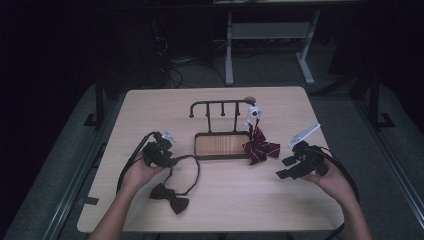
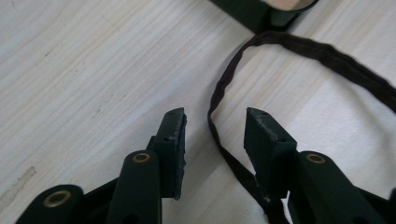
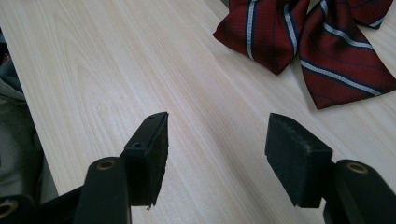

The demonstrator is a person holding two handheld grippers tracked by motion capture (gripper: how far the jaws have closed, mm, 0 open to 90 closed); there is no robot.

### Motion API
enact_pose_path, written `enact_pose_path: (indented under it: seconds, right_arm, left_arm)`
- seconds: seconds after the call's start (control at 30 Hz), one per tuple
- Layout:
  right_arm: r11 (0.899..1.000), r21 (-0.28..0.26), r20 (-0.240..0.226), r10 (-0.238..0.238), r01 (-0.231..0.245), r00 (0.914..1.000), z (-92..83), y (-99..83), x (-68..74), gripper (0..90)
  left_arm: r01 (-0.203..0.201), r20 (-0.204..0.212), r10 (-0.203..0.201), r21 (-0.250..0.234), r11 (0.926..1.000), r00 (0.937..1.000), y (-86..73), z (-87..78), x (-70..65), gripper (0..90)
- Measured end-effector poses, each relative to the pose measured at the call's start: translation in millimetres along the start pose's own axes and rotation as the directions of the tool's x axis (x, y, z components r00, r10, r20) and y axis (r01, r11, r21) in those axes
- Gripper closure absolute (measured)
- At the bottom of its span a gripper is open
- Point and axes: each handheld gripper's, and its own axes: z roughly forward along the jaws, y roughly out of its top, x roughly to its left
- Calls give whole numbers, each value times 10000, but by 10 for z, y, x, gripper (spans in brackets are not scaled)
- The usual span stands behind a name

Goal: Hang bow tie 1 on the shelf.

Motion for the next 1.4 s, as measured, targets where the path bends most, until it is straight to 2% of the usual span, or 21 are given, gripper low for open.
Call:
enact_pose_path:
  seconds: [0.13, 0.23, 0.43, 0.5, 0.57, 0.63, 0.73, 0.83, 0.9, 0.93, 0.97, 1.1, 1.17, 1.4]
  right_arm:
    - [10000, 64, -32, -67, 67, 10000, 25, 7, 8, 388]
    - [9999, 67, -26, -94, 94, 10000, 31, 11, 10, 390]
    - [10000, 69, 14, -27, 27, 10000, 25, 11, 8, 392]
    - [10000, 74, 29, -12, 11, 10000, 27, 12, 9, 392]
    - [10000, 98, 54, -19, 18, 10000, 29, 12, 9, 392]
    - [10000, 40, 21, 37, -37, 10000, 23, 4, 7, 393]
    - [10000, -7, 87, 61, -61, 9999, 20, -6, -13, 393]
    - [9998, 2, 33, 176, -176, 9998, 25, -14, -20, 394]
    - [9998, 7, 25, 182, -182, 9998, 29, -15, -21, 395]
    - [9998, 5, 25, 182, -182, 9998, 30, -15, -22, 395]
    - [9998, 0, 32, 183, -183, 9998, 30, -15, -22, 395]
    - [9999, -28, 27, 171, -171, 9999, 34, -19, -33, 395]
    - [9998, -41, 6, 179, -179, 9998, 37, -21, -36, 395]
    - [9997, -37, -32, 228, -228, 9997, 42, -27, -38, 395]
  left_arm:
    - [8, 11, -8, -3, 10000, 10000, 10, 36, 24, 640]
    - [212, 224, -214, 98, 9997, 9995, 7, 95, 62, 652]
    - [221, 322, -227, 196, 9996, 9992, 21, 131, 84, 691]
    - [158, 296, -166, 292, 9994, 9994, 25, 153, 84, 760]
    - [101, 292, -108, 265, 9996, 9995, 27, 159, 75, 787]
    - [-158, 208, 152, 290, 9995, 9997, 35, 161, 55, 856]
    - [-69, 275, 61, 298, 9995, 9996, 35, 163, 47, 894]
    - [-59, 290, 48, 388, 9992, 9996, 33, 157, 36, 898]
    - [-203, 269, 191, 439, 9988, 9995, 26, 145, 38, 899]
    - [-123, 311, 109, 438, 9990, 9995, 22, 138, 30, 899]
    - [-230, 327, 216, 424, 9988, 9992, 21, 125, 33, 899]
    - [-228, 454, 217, 241, 9994, 9987, 10, 52, 19, 900]
    - [-421, 442, 407, 319, 9986, 9982, 18, 16, 19, 900]
    - [-663, 665, 658, 57, 9978, 9956, 70, -145, -30, 900]
